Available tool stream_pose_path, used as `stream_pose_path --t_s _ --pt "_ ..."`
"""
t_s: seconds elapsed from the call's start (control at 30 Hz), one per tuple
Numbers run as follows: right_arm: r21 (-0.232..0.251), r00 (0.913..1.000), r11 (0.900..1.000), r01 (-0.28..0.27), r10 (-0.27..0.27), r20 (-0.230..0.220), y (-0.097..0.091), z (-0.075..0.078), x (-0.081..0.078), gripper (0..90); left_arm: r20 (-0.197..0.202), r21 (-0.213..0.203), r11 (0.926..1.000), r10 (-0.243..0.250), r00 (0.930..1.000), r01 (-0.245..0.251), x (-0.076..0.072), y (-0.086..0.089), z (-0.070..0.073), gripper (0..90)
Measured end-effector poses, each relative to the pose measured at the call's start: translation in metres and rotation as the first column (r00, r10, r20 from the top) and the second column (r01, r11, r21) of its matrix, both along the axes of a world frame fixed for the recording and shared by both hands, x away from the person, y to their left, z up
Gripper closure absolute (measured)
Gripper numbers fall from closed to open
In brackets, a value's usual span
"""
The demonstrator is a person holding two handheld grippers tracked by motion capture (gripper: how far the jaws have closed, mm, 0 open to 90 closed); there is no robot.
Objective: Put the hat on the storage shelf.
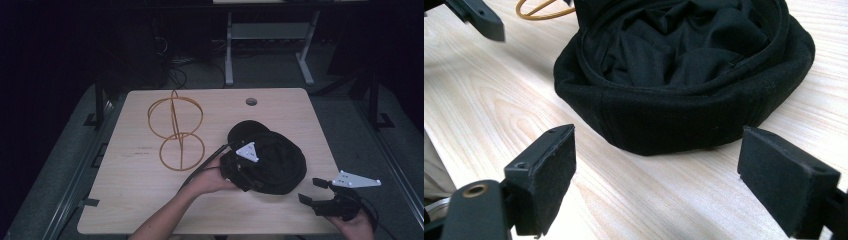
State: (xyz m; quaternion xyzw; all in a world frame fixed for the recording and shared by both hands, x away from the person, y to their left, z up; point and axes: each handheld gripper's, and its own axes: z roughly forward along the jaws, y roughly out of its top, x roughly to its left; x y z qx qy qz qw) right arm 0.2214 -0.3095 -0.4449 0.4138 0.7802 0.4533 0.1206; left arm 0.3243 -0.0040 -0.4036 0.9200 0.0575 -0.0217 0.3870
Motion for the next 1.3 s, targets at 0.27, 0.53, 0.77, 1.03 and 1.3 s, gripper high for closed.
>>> stream_pose_path --t_s 0.27,0.53,0.77,1.03,1.3 --pt "0.003 1.0 1.0 -0.002 0.002 0.002 0.0 0.0 0.0 15.2 -0.002 0.033 0.9991 -0.028 0.9996 0.028 0.004 -0.016 -0.008 30.2" --pt "0.002 1.0 1.0 -0.005 0.005 0.0 0.001 0.0 0.0 15.2 -0.023 0.064 0.9951 -0.074 0.997 0.075 0.006 -0.024 -0.018 36.5" --pt "0.001 1.0 1.0 -0.007 0.007 0.001 0.002 0.0 0.0 15.2 -0.031 0.097 0.9905 -0.094 0.995 0.097 0.008 -0.032 -0.027 38.9" --pt "0.0 1.0 1.0 -0.008 0.008 -0.001 0.002 0.0 0.0 15.1 -0.041 0.121 0.9866 -0.105 0.9937 0.109 0.009 -0.034 -0.033 42.2" --pt "0.006 0.9999 0.9999 -0.011 0.012 -0.007 0.004 -0.001 0.0 15.2 -0.008 0.187 0.9721 -0.142 0.9898 0.141 0.008 -0.036 -0.041 46.4"
